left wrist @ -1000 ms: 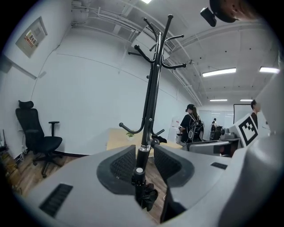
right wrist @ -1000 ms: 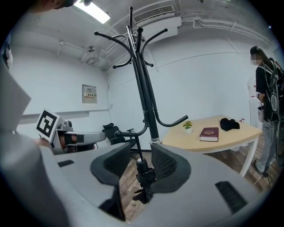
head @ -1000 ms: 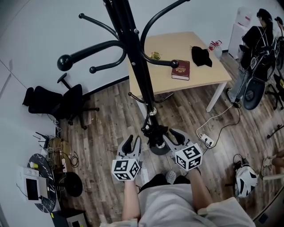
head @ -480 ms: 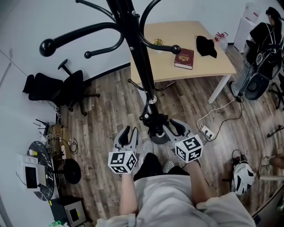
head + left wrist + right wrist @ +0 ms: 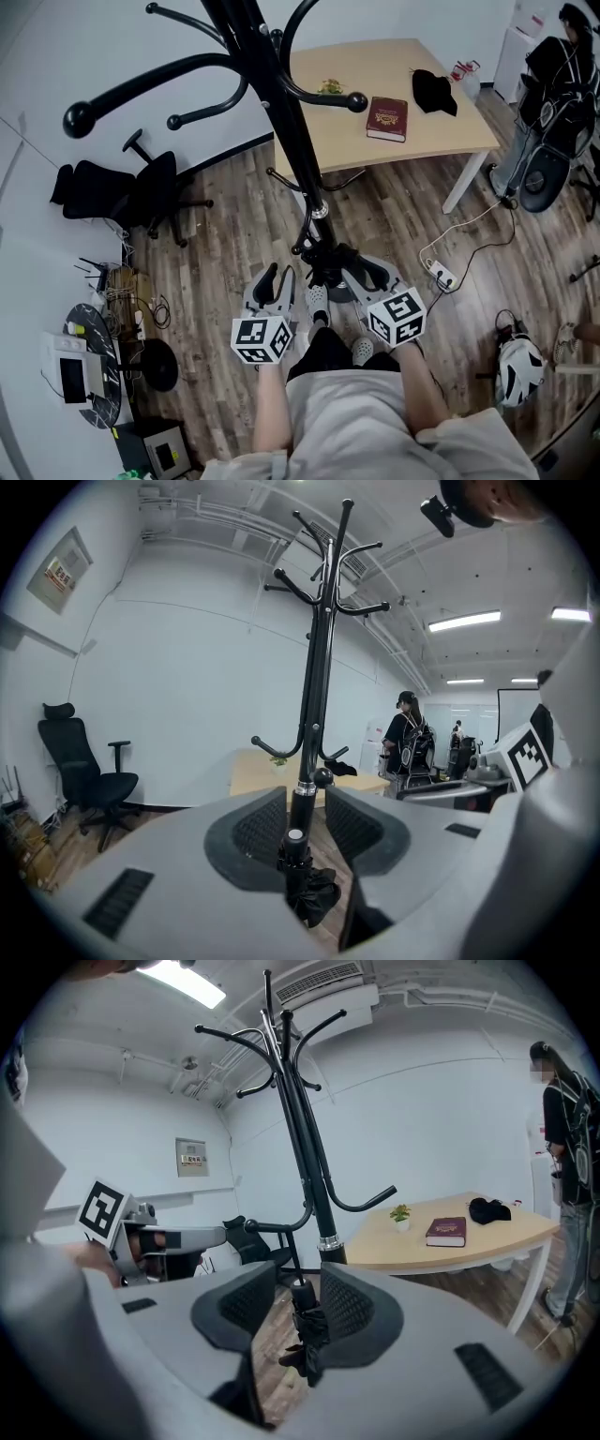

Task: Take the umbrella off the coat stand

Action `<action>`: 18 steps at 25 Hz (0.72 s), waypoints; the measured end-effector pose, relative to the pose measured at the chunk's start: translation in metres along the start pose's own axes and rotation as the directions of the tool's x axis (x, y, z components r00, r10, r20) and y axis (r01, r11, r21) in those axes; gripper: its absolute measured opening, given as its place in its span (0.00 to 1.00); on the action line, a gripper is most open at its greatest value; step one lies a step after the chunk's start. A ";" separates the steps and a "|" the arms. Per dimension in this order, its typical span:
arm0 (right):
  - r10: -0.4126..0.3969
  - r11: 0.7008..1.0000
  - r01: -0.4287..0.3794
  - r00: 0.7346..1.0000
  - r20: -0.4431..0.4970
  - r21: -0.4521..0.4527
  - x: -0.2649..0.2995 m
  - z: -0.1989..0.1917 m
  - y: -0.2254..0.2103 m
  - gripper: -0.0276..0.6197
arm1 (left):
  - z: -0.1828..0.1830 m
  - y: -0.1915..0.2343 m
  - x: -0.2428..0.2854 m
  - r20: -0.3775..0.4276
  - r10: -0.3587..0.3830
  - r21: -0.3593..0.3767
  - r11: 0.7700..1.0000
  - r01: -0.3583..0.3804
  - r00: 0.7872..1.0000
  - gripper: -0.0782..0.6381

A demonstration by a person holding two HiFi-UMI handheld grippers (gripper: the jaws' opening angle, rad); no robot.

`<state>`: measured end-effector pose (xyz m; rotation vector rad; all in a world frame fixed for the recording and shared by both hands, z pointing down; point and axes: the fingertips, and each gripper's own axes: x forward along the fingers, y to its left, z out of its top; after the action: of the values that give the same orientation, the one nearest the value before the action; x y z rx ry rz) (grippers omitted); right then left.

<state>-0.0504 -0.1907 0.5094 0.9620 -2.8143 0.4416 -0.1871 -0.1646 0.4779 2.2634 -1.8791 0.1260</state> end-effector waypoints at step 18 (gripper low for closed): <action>0.033 0.999 -0.036 0.996 -0.085 -0.034 0.033 -0.015 0.013 0.29 | -0.024 0.014 0.029 -0.027 -0.051 -0.088 0.995 0.049 0.998 0.30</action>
<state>-0.0836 -0.1955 0.5279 0.8674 -2.7574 0.4240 -0.1941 -0.1899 0.5081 2.2359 -1.7757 0.0677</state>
